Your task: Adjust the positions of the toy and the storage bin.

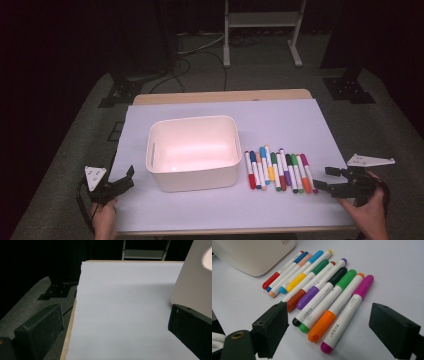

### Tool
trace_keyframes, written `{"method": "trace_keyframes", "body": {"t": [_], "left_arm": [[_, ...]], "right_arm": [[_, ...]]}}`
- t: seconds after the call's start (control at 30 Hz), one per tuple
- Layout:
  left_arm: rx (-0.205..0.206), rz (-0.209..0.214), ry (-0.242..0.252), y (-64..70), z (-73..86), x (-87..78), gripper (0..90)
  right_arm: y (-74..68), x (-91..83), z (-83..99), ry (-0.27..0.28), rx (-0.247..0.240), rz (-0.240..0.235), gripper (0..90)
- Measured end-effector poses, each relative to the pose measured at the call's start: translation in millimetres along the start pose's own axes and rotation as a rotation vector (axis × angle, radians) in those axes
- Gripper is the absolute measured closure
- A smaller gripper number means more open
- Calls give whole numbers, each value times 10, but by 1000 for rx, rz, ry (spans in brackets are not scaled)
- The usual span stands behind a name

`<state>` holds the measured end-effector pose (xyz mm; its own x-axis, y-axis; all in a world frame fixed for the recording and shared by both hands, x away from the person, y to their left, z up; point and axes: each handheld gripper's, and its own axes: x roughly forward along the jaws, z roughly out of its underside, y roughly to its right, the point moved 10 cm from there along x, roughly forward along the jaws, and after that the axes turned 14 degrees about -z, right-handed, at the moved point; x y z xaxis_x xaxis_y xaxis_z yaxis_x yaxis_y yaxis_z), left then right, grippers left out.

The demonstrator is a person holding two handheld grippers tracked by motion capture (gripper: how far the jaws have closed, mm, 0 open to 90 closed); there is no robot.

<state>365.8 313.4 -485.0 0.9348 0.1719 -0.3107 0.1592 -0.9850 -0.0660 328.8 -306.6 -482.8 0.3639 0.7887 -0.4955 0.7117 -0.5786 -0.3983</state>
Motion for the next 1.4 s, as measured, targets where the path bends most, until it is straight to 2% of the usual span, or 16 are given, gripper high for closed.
{"method": "trace_keyframes", "body": {"t": [0.43,0.47,0.53,0.57,0.67,0.7,0.8,0.87,0.9,1.0,1.03,1.37,1.4], "left_arm": [[14,1,7,10,-2,-6,0],[13,-1,7,8,-2,-6,0],[15,-1,9,10,-2,-9,0],[20,2,10,17,-2,-11,0],[27,3,9,23,-1,-10,0],[27,2,7,24,0,-9,0],[22,1,6,21,1,-8,0],[21,2,6,16,1,-7,0],[21,3,6,17,0,-7,0],[20,2,7,18,0,-8,0],[20,3,7,18,-1,-9,0],[15,3,5,12,-1,-5,0],[15,4,6,9,-1,-10,0]], "right_arm": [[89,138,-104,-39,16,37,152],[120,157,-134,-51,19,54,199],[126,166,-148,-52,22,55,202],[155,195,-187,-61,26,75,216],[203,260,-238,-72,41,93,234],[228,278,-247,-86,44,115,253],[268,327,-281,-113,55,140,317],[305,339,-290,-130,77,161,355],[330,341,-286,-143,83,180,380],[358,351,-269,-161,105,197,428],[386,361,-246,-176,115,221,461],[434,389,-105,-235,158,272,580],[458,394,-67,-249,168,282,625]]}}
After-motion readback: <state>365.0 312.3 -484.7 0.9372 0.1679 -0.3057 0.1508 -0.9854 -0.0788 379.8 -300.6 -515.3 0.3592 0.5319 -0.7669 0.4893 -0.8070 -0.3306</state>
